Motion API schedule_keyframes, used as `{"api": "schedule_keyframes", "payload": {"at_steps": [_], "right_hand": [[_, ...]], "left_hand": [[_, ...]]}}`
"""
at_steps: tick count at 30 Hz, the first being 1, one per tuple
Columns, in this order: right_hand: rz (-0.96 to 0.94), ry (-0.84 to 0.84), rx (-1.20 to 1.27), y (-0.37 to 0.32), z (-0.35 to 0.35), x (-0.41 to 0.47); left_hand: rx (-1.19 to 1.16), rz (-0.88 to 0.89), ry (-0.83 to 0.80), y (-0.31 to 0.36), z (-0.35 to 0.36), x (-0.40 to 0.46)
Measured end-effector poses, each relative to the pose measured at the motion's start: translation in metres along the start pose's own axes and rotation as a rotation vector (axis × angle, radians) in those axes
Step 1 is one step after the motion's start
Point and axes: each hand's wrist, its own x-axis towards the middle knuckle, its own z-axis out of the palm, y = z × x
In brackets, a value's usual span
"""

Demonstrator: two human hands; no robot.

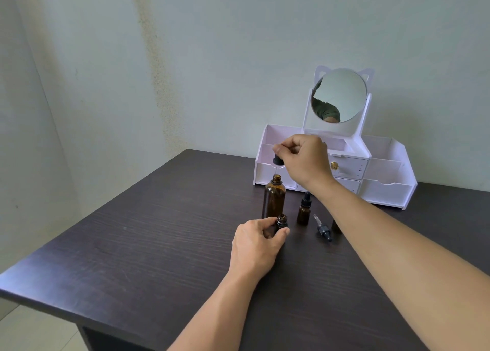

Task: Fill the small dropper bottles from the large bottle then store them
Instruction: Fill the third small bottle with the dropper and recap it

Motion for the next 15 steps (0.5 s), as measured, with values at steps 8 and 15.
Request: {"api": "schedule_keyframes", "payload": {"at_steps": [8,15], "right_hand": [[0.044,0.006,0.001,0.009,0.002,0.0],[0.002,0.065,0.074,-0.005,-0.013,0.006]], "left_hand": [[0.018,-0.008,0.002,0.0,-0.001,0.0],[0.012,-0.005,0.011,-0.001,0.001,0.0]]}}
